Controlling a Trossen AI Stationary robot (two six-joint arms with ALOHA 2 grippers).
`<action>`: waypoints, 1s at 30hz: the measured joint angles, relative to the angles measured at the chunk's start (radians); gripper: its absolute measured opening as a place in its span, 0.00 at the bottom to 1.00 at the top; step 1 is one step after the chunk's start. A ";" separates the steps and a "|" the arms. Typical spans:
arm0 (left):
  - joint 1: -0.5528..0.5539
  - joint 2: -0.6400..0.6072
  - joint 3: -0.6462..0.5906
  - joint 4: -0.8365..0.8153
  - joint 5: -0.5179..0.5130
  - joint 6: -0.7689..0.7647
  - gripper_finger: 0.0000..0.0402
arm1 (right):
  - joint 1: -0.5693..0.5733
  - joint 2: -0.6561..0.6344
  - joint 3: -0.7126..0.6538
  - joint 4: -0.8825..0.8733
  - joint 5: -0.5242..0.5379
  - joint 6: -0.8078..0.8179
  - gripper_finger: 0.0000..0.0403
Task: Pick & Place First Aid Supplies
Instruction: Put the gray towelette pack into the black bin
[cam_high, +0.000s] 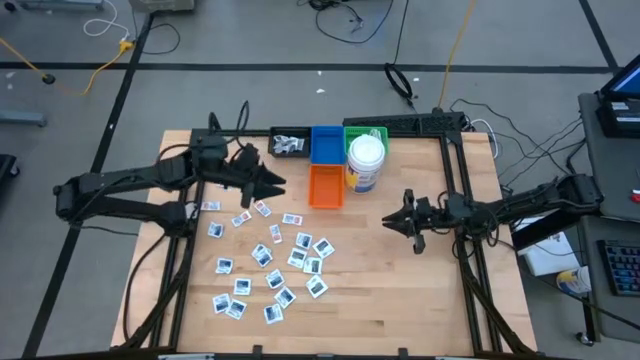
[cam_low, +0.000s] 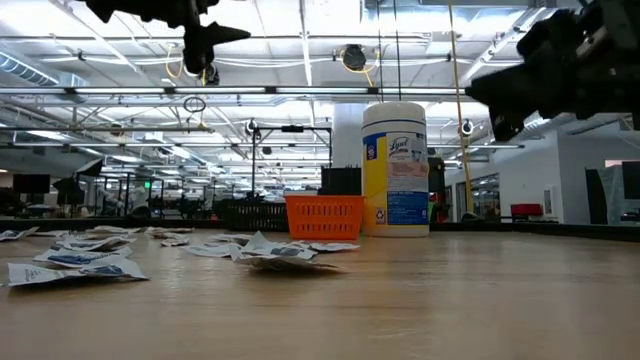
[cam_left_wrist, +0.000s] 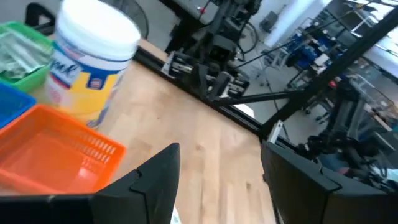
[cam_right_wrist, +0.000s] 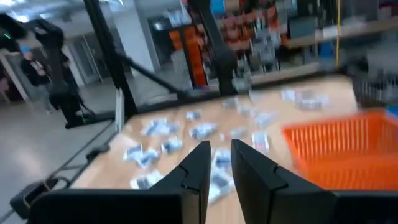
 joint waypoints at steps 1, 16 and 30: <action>-0.008 -0.003 0.000 0.002 -0.004 0.004 0.57 | -0.001 -0.013 0.000 0.008 0.004 -0.017 0.15; -0.065 -0.006 0.000 0.024 -0.039 0.020 0.57 | -0.072 -0.408 -0.002 -0.444 0.024 -0.038 0.15; -0.065 -0.006 0.000 0.026 -0.039 -0.053 0.57 | -0.072 -0.665 -0.003 -0.795 -0.002 -0.020 0.15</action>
